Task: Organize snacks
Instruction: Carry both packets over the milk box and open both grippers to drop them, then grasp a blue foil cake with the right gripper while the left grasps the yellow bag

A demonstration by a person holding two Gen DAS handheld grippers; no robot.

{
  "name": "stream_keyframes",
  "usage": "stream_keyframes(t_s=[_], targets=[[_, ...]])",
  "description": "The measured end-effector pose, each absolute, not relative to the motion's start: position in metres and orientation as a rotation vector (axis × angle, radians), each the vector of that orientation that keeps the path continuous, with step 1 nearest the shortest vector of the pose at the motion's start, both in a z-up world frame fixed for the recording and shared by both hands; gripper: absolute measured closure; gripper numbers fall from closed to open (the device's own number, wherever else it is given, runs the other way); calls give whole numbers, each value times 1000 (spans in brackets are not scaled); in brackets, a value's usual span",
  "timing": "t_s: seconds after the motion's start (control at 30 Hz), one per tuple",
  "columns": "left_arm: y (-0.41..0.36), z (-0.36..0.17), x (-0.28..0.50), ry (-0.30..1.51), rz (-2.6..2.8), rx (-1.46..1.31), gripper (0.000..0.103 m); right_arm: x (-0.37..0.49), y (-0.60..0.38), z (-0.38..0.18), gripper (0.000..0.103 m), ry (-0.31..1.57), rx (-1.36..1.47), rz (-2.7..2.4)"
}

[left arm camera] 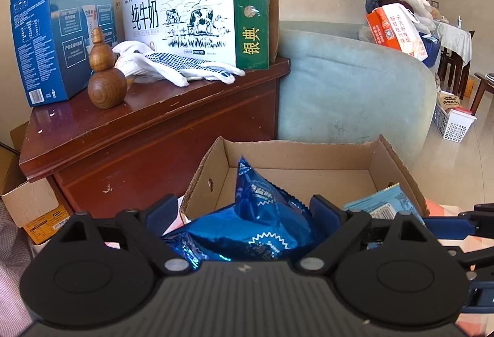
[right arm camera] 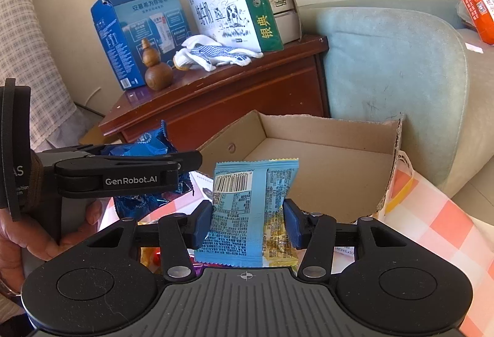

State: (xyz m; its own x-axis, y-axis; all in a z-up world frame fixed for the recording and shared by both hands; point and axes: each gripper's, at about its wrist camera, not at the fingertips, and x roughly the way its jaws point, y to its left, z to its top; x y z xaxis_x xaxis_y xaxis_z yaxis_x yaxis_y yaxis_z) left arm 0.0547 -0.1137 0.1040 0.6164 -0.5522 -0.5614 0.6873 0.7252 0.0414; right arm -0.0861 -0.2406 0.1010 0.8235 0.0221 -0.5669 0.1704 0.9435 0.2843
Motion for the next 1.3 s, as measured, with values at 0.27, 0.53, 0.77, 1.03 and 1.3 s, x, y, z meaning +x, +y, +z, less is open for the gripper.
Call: stream_keyframes(t_s=[0.27, 0.53, 0.77, 1.03, 1.3], targets=[[-147, 102, 78, 543, -757, 276, 12, -64, -263, 97, 54, 588, 382, -165], [-181, 94, 100, 569, -770, 273, 11, -39, -279, 92, 54, 594, 391, -229], [-192, 84, 107, 633, -746, 279, 4, -32, -294, 83, 32, 602, 443, -326], [-163, 96, 101, 654, -745, 258, 3, -39, -286, 87, 26, 623, 416, -274], [-134, 94, 96, 699, -669, 291, 3, -47, -255, 83, 23, 681, 286, -191]])
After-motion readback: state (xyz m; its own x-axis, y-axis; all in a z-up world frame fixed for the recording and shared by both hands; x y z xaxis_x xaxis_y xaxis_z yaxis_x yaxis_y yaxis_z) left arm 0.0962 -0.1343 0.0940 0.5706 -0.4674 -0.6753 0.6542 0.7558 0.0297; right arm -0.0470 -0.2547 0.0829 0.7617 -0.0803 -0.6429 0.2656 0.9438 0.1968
